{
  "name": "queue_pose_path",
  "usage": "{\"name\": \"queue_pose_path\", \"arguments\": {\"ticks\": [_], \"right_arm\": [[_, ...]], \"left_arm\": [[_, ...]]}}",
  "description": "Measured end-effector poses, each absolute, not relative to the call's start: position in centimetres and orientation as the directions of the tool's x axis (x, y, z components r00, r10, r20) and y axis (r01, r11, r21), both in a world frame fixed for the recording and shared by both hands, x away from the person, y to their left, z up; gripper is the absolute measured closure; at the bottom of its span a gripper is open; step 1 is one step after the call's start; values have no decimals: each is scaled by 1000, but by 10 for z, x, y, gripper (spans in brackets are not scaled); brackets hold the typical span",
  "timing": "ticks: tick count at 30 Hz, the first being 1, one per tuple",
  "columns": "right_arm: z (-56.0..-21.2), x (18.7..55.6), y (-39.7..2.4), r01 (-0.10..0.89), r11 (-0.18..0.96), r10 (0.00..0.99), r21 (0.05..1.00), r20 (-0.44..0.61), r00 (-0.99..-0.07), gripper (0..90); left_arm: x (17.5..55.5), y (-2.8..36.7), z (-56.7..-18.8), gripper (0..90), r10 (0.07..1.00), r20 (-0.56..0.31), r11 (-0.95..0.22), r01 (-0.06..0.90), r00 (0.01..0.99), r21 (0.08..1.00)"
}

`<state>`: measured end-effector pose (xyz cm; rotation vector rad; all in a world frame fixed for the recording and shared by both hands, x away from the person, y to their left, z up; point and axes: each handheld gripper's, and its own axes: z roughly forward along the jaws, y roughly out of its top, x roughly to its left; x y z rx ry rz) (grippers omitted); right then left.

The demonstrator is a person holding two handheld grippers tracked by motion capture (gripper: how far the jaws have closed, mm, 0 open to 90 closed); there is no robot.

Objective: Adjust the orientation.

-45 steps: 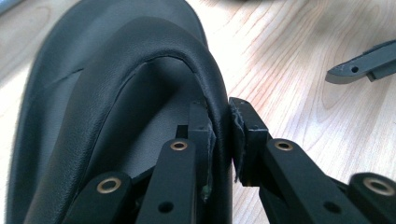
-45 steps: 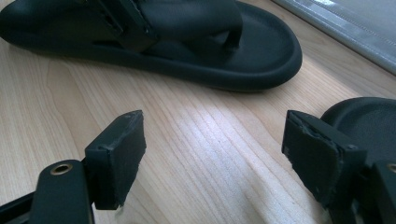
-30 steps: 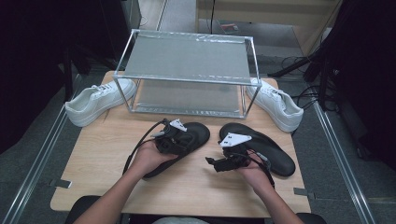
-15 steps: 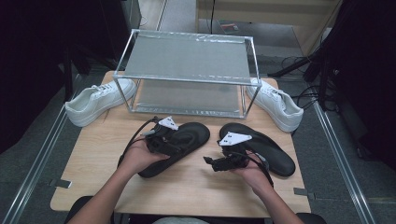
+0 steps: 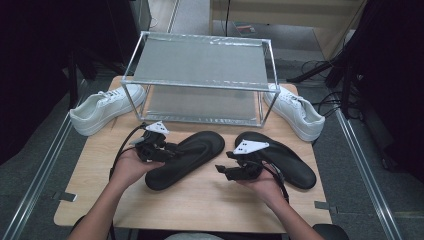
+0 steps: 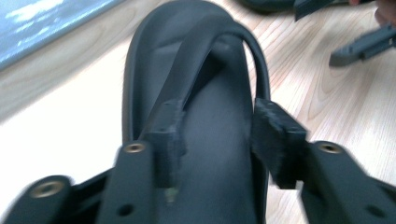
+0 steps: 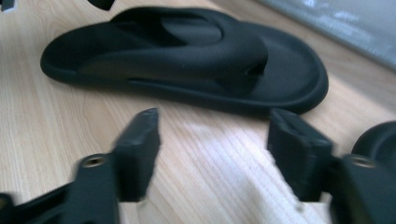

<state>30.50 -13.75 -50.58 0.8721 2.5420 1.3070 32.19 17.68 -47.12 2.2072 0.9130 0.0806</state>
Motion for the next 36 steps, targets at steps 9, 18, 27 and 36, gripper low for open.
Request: {"name": "queue_pose_path", "arguments": {"ticks": [9,18,27,36], "right_arm": [[-495,303,-132,365,457,492,811,111,-863,817],[-495,310,-120,374,462,470,804,136,-872,900],[-500,315,-105,381,475,453,793,151,-879,900],[-506,318,-91,384,483,437,787,164,-884,900]], "left_arm": [[309,198,-462,875,666,-171,-448,573,726,687],[312,220,-478,884,712,-200,-410,630,673,660],[315,233,-497,884,741,-212,-394,669,637,630],[322,236,-513,879,761,-229,-384,707,607,594]]}}
